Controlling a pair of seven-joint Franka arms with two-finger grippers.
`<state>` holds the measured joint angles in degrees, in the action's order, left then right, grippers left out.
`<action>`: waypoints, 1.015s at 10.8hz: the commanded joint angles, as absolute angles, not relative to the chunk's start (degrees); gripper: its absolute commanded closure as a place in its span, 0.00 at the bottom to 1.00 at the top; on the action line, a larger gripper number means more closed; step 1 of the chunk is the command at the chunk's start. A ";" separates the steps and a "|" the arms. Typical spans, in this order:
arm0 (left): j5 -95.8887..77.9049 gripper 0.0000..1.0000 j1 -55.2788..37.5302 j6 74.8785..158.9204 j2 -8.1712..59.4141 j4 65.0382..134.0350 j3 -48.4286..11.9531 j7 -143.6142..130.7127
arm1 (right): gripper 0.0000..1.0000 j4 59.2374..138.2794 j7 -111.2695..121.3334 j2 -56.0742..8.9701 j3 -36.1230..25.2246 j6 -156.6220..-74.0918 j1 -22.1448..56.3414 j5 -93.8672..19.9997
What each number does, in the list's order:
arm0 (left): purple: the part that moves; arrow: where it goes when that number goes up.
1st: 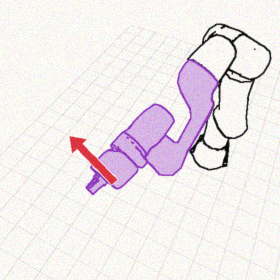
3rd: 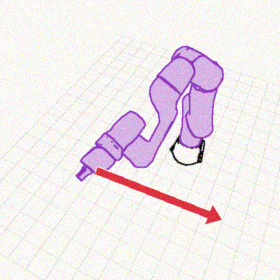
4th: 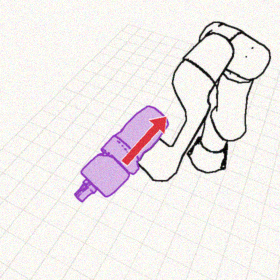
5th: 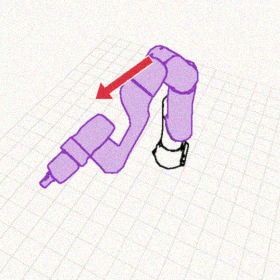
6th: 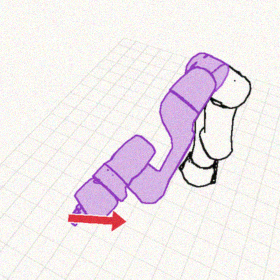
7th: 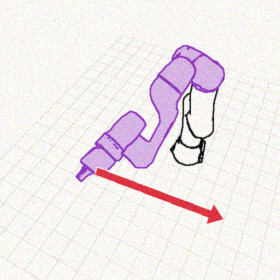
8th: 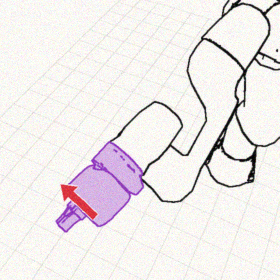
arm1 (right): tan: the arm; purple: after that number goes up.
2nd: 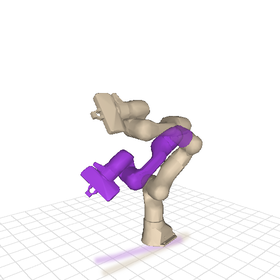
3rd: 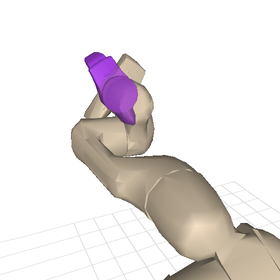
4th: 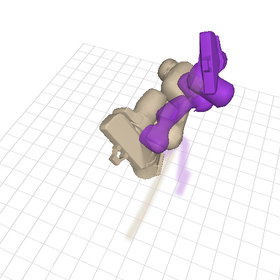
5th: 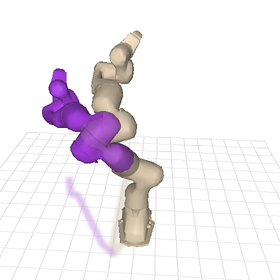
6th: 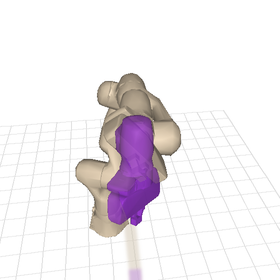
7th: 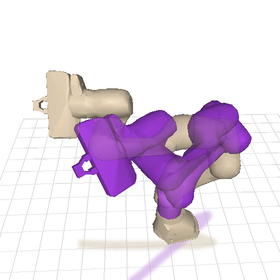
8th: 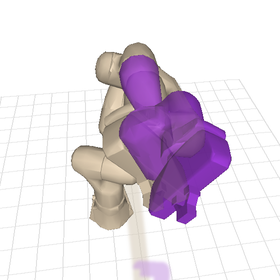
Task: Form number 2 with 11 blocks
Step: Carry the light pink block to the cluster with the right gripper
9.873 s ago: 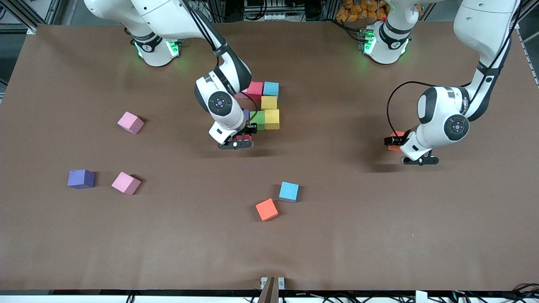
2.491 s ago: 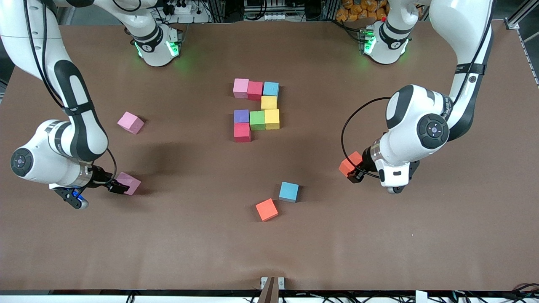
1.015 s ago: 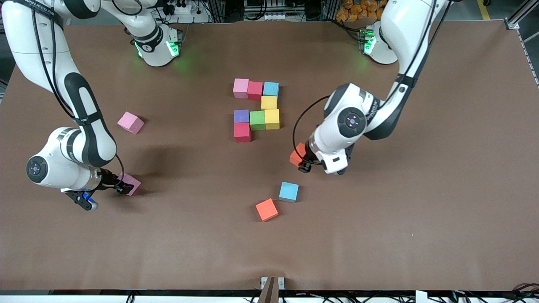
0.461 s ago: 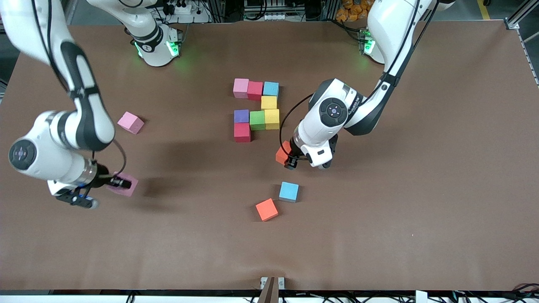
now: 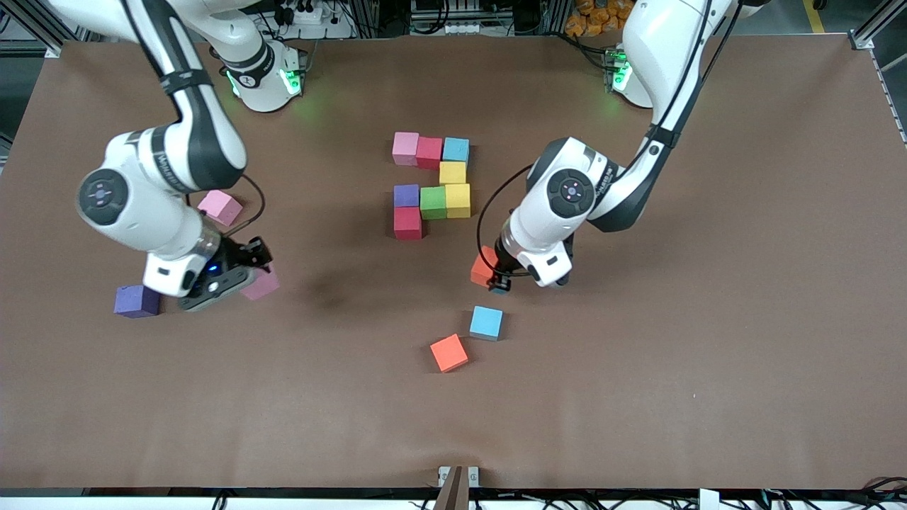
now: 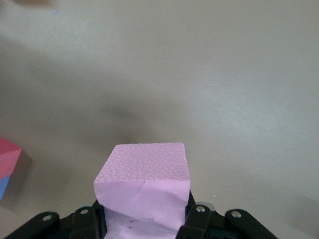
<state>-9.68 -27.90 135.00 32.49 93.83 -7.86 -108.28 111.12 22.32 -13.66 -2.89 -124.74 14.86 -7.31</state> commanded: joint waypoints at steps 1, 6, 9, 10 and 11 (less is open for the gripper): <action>-10.37 1.00 -26.46 135.00 31.47 93.43 -6.95 -110.74 | 0.66 113.73 20.17 -11.95 -3.25 -126.56 19.40 -7.82; -8.88 1.00 -24.61 135.00 31.55 93.34 -6.24 -110.31 | 0.66 106.02 -6.46 -23.62 -3.34 -134.12 31.09 -11.69; -8.88 1.00 -25.05 135.00 31.73 93.34 -6.24 -110.04 | 0.66 103.10 -13.44 -28.38 -3.34 -134.64 36.55 -11.51; -8.62 1.00 -25.14 135.00 31.99 93.34 -6.24 -110.13 | 0.66 103.10 -13.97 -29.17 -3.34 -135.26 37.43 -11.51; -7.92 1.00 -25.05 135.00 31.91 93.34 -6.24 -110.21 | 0.66 102.83 -15.89 -30.14 -3.34 -135.35 38.31 -11.51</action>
<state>-9.39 -24.82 134.99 32.33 93.08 -6.39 -109.56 104.54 -13.99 -28.52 -2.83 -135.54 37.46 -10.54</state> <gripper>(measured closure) 0.370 0.445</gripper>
